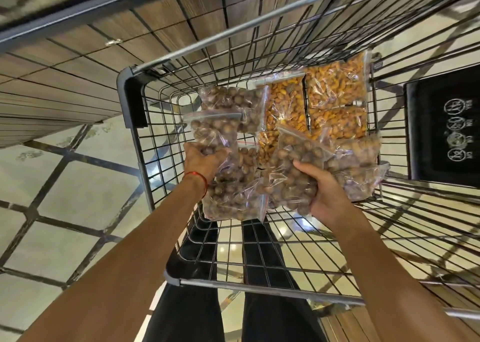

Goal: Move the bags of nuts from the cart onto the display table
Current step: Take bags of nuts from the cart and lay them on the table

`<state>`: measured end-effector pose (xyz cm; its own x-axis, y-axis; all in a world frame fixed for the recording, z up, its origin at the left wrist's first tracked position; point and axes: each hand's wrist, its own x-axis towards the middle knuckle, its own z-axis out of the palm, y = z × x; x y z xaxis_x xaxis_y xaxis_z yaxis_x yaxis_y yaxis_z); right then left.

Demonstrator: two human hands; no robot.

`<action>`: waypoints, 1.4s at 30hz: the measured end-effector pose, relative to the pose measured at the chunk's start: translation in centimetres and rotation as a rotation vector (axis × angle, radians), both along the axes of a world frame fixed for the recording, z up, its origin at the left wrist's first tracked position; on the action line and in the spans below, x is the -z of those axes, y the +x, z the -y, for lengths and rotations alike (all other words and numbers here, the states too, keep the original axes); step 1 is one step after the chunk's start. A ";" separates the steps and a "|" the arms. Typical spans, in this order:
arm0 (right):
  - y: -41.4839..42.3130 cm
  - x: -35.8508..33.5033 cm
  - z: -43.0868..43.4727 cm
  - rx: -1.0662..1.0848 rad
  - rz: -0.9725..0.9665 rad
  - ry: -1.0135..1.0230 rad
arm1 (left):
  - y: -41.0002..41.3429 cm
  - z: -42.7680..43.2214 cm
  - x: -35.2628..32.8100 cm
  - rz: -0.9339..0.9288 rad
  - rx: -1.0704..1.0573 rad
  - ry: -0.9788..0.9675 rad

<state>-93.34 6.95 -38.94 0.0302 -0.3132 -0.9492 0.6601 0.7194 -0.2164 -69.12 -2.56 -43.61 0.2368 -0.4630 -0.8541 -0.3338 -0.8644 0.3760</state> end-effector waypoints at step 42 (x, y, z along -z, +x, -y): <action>11.7 -17.8 -3.1 0.107 -0.076 -0.294 | 12.6 -0.5 -23.2 -0.520 0.139 -0.324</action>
